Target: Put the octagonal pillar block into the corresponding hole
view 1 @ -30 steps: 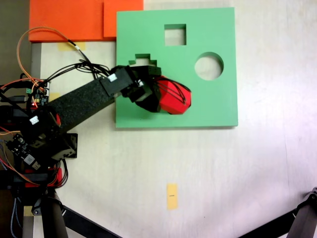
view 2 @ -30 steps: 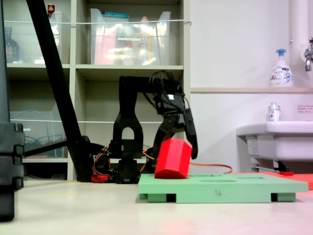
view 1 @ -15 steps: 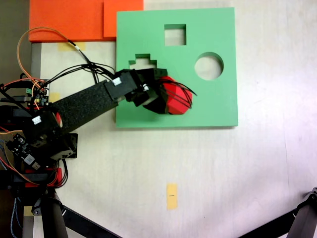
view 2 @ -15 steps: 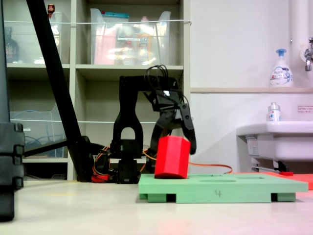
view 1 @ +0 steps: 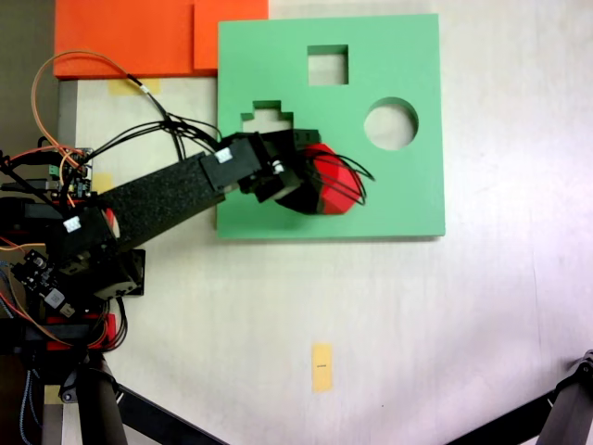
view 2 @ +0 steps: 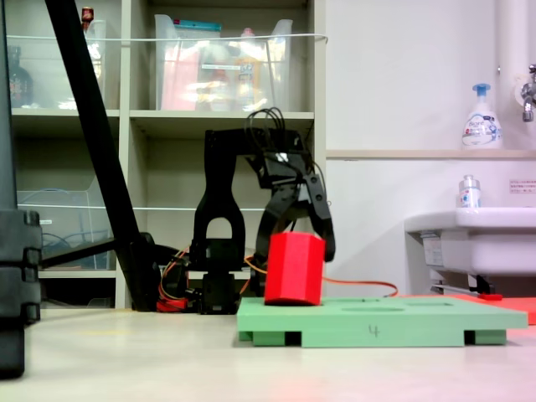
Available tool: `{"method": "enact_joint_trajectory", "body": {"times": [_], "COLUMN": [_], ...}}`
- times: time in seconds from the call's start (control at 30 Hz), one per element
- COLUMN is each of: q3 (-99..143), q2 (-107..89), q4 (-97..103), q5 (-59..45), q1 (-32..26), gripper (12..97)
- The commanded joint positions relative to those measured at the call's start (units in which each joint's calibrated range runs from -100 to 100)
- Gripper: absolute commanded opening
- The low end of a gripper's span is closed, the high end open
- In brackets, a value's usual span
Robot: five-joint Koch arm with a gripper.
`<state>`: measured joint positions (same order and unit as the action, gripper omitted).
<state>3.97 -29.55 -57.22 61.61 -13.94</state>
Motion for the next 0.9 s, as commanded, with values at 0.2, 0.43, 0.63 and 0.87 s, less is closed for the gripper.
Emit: {"method": "enact_joint_trajectory", "body": {"times": [0.2,0.43,0.63,0.87], "q3": [-2.07,-1.97,-1.87,-1.68], "q2": [0.92,-1.04,-1.74,-2.16], "q4": [3.63,1.61,1.03,0.84], "q5": [-2.98,-4.88,-5.71,-5.71], "q1": [0.59,-0.20,-0.93,-0.98], "gripper": [44.9,44.9,44.9,45.0]}}
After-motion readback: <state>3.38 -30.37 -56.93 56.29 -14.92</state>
